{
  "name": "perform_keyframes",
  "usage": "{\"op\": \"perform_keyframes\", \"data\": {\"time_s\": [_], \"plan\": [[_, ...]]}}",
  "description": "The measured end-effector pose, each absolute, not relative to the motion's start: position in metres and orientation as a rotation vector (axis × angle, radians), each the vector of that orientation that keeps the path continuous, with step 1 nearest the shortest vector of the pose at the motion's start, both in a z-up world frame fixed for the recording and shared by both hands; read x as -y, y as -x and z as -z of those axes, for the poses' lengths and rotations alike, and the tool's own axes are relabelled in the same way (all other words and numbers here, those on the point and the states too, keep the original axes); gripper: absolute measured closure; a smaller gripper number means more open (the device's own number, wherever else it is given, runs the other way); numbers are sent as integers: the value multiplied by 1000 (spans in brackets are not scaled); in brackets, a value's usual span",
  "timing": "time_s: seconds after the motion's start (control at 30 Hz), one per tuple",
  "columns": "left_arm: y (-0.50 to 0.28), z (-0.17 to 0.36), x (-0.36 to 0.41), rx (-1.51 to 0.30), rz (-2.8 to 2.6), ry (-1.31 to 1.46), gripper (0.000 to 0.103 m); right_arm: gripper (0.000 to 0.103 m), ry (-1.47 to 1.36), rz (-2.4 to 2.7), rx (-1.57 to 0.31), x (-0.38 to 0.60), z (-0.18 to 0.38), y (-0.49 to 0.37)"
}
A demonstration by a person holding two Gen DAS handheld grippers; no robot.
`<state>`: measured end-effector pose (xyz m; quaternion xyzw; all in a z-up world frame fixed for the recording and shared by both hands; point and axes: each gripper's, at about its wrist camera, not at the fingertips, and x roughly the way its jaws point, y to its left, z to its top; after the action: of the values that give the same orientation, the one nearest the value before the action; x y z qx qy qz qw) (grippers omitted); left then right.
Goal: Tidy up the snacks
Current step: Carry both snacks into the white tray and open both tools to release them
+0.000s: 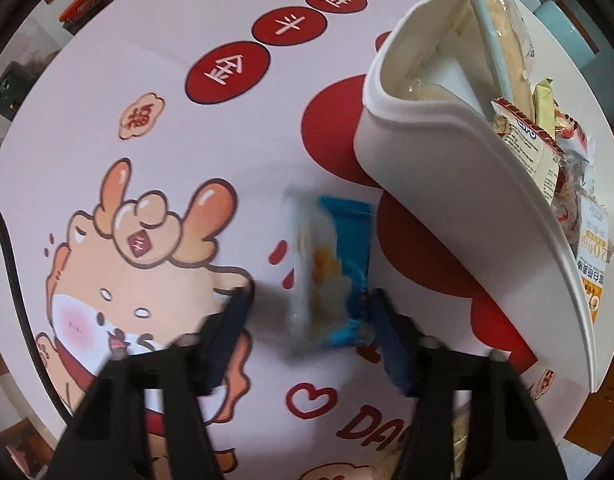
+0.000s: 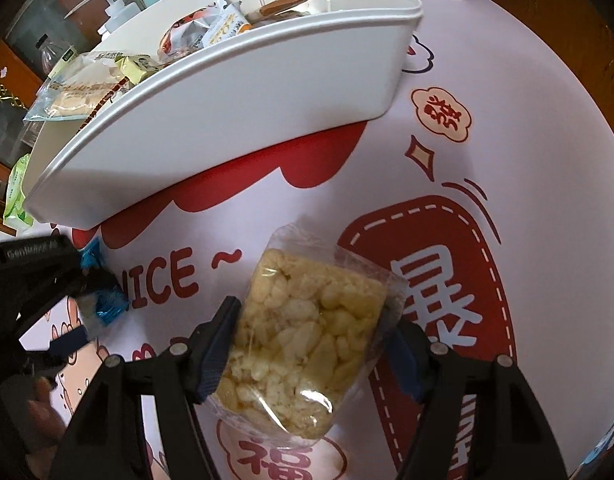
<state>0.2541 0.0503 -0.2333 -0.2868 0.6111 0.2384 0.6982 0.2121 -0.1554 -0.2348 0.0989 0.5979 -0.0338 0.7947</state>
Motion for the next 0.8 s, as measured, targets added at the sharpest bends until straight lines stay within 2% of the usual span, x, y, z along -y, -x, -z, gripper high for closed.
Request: {"op": "perform_keyframes", "data": {"time_s": [0.33,0.73,0.8], "plan": [[-221,223,-48,-1321,-354,622,65,37,-186,-1,-1240,152,228,-203],[-169,151,-29,-1262,-132,280,65,38,-62,-176,-1101,144,159,-182],[-166,141,-46,-1258,-108,248,65,38,-41,-198,-1078,146,143,-180]]}}
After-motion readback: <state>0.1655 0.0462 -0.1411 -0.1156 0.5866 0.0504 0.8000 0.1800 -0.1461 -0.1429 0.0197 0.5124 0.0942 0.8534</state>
